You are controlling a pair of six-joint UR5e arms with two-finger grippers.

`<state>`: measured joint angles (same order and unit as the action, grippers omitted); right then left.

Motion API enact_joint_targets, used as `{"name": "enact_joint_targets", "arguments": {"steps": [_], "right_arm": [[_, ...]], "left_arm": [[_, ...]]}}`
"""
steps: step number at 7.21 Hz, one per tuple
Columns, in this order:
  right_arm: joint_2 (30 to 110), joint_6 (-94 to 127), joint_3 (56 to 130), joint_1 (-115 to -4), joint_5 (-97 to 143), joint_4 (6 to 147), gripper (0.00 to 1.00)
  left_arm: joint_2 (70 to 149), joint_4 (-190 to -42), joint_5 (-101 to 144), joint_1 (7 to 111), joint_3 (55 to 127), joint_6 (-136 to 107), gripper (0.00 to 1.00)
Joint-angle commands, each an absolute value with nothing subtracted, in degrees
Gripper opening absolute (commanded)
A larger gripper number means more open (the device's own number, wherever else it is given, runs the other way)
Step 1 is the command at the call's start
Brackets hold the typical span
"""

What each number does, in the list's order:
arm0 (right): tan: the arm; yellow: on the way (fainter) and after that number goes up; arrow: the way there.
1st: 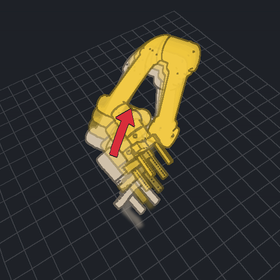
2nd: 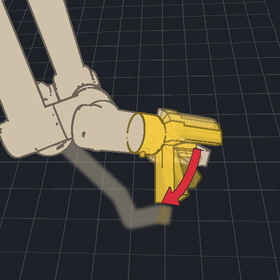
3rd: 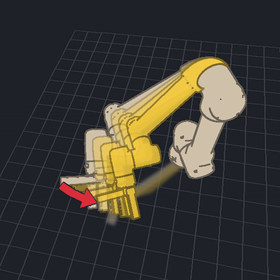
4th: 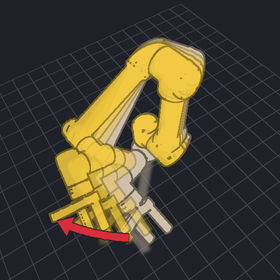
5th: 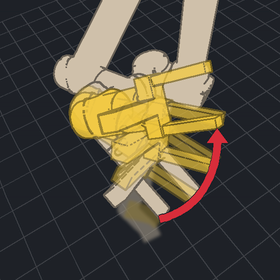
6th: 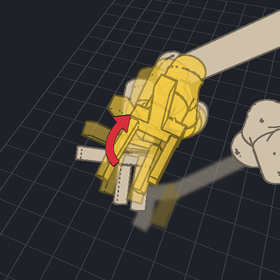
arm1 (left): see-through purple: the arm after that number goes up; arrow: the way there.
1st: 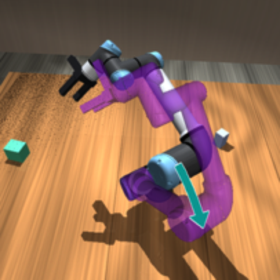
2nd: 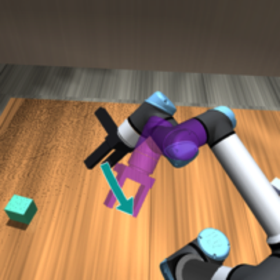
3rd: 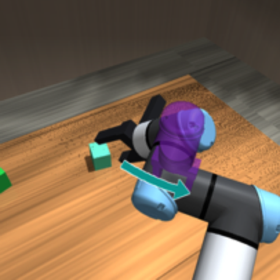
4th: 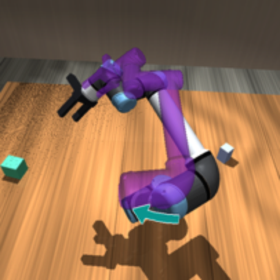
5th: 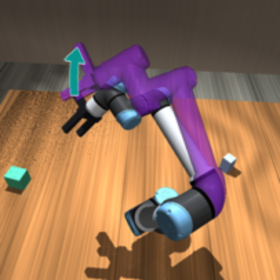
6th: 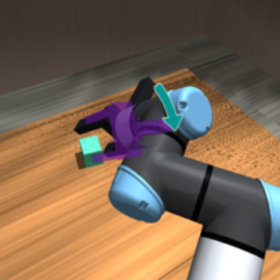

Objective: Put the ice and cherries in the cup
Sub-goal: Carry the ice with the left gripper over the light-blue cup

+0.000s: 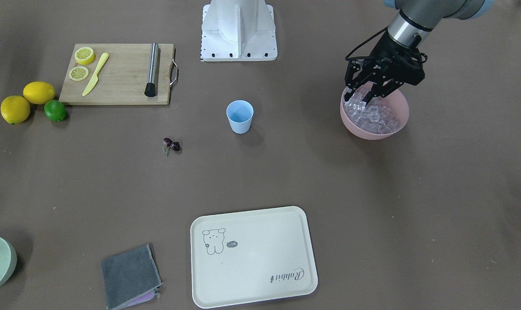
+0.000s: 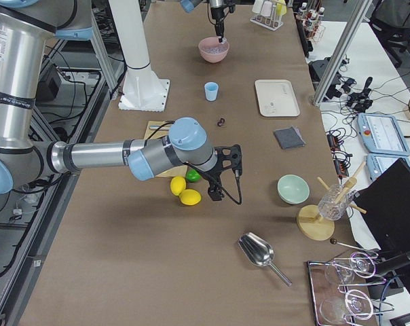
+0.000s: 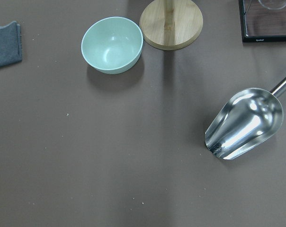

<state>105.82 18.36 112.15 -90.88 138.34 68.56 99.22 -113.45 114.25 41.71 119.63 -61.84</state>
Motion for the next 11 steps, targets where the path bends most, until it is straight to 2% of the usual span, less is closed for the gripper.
{"name": "enact_joint_targets", "arguments": {"steps": [1,5,7,11], "right_arm": [[105.82,18.37,112.15,-90.88,138.34,68.55,1.00],[105.91,18.20,112.06,-90.88,138.34,68.56,1.00],[105.91,18.19,111.89,-90.88,138.34,68.64,1.00],[106.26,18.28,111.36,-90.35,138.34,68.73,1.00]], "left_arm": [[108.15,-113.38,113.21,38.78,116.47,-69.14,0.21],[120.90,-113.12,94.00,25.43,109.97,-80.38,0.20],[121.90,-113.38,86.25,20.93,108.47,-80.51,0.19],[121.91,-113.20,85.08,19.87,108.37,-79.89,0.19]]}}
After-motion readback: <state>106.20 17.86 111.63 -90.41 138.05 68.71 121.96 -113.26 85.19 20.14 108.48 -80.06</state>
